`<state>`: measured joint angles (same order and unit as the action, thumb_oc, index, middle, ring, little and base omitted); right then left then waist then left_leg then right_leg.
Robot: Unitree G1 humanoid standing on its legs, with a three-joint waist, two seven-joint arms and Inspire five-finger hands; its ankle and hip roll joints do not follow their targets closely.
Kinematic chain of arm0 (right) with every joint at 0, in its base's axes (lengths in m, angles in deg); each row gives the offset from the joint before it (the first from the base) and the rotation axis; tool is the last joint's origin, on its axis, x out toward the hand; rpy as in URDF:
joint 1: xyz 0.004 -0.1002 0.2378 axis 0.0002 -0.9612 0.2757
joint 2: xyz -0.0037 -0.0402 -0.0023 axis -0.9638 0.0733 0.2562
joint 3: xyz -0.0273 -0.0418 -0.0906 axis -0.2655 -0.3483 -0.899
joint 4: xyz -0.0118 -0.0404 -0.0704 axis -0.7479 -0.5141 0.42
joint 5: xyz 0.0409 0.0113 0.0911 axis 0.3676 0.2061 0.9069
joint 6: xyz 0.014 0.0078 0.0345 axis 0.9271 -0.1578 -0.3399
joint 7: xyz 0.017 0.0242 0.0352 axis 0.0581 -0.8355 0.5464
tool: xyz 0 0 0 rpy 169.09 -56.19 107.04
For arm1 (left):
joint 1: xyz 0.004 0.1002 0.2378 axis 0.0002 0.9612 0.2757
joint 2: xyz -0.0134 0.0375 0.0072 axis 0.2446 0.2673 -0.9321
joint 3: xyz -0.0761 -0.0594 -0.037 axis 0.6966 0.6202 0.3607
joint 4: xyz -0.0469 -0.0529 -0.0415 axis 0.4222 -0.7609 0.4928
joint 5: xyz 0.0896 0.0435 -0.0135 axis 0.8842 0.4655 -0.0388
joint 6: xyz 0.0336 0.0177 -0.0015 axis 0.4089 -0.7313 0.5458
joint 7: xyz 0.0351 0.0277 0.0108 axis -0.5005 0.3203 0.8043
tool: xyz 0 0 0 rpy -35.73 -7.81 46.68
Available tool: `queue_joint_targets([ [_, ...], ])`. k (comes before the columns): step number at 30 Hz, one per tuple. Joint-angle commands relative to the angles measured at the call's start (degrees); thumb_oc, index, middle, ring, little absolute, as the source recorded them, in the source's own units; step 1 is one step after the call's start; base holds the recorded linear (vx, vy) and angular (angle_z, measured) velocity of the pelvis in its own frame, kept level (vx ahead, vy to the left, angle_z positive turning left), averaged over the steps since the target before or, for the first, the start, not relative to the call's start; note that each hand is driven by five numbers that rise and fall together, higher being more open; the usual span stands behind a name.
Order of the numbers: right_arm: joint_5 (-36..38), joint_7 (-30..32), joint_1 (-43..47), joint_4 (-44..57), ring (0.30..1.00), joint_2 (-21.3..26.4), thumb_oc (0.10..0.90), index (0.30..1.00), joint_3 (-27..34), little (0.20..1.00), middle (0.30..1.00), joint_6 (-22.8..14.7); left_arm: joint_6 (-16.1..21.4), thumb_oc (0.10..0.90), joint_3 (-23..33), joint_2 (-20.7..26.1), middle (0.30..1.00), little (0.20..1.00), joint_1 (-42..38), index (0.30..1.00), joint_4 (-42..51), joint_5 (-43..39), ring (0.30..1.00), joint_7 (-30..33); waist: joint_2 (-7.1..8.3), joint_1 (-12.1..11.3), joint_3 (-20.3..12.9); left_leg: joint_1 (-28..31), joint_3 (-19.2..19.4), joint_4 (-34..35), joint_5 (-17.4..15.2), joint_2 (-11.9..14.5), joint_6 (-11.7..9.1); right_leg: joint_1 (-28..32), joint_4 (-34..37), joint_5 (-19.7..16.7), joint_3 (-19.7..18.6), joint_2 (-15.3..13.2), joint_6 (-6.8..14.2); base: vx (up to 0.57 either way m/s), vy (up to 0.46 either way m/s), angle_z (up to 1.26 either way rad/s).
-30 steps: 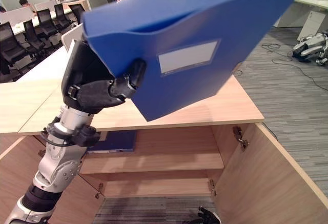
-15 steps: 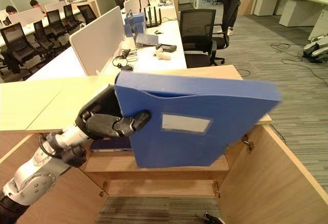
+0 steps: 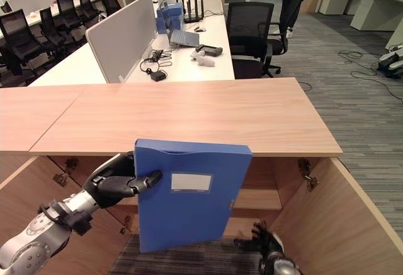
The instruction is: Put the empty folder in the office cabinet
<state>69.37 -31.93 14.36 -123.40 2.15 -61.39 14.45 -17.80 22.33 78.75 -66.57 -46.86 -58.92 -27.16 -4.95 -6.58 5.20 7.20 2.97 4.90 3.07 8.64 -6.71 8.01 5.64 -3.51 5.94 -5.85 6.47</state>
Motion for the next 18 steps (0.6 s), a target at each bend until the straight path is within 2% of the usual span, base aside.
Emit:
queue_joint_targets([
  [1,4.7,-1.8,5.9,10.5,0.9,5.2,0.8,0.9,2.7,0.9,0.9,-6.5,6.3,0.4,7.0,0.4,0.3,0.3,-5.0,0.3,3.4,-1.6,0.3,-3.1,2.85,0.4,-0.3,1.2,1.7,0.1,-1.6,-0.5,-1.2,4.6,-0.6,7.6,-1.8,-2.0,3.3,0.0,0.0,0.0],
  [3,7.2,-4.3,4.8,18.0,0.9,7.8,0.8,0.9,3.5,0.9,0.9,-7.3,6.0,0.4,8.3,-0.5,0.3,0.3,-3.6,0.3,2.2,-0.8,0.3,-3.8,3.06,0.7,-0.2,1.3,1.6,0.1,-1.7,-0.5,-1.1,4.6,-0.6,7.6,-1.8,-2.0,3.3,0.0,0.0,0.0],
  [8,8.9,-7.5,3.8,25.1,0.9,11.7,0.8,0.9,3.7,0.9,0.9,-7.0,6.4,0.4,10.0,-1.0,0.3,0.3,-3.1,0.3,1.5,0.2,0.3,-4.0,3.52,0.9,-0.2,1.4,1.6,0.1,-1.8,-0.5,-1.0,4.7,-0.8,7.7,-1.5,-1.9,3.2,0.0,0.0,0.0],
  [11,13.1,-13.2,3.5,32.6,0.9,16.7,0.8,0.9,3.0,0.9,0.9,-5.8,6.4,0.4,11.0,-1.3,0.3,0.3,-2.9,0.3,0.9,0.9,0.3,-5.5,4.06,1.0,-0.4,1.4,1.4,0.1,-1.8,-0.4,-1.0,4.7,-0.9,7.8,-1.2,-1.9,3.3,0.0,0.002,0.03],
  [18,19.2,-19.3,4.4,37.4,0.9,19.2,0.8,0.9,0.6,0.9,0.9,-3.5,6.5,0.4,11.3,-2.4,0.3,0.3,-3.4,0.3,0.2,1.3,0.3,-7.0,4.42,1.0,-0.5,1.3,1.5,0.1,-1.6,-0.4,-1.0,4.5,-0.8,7.7,-1.1,-1.9,3.4,0.0,0.0,0.0],
])
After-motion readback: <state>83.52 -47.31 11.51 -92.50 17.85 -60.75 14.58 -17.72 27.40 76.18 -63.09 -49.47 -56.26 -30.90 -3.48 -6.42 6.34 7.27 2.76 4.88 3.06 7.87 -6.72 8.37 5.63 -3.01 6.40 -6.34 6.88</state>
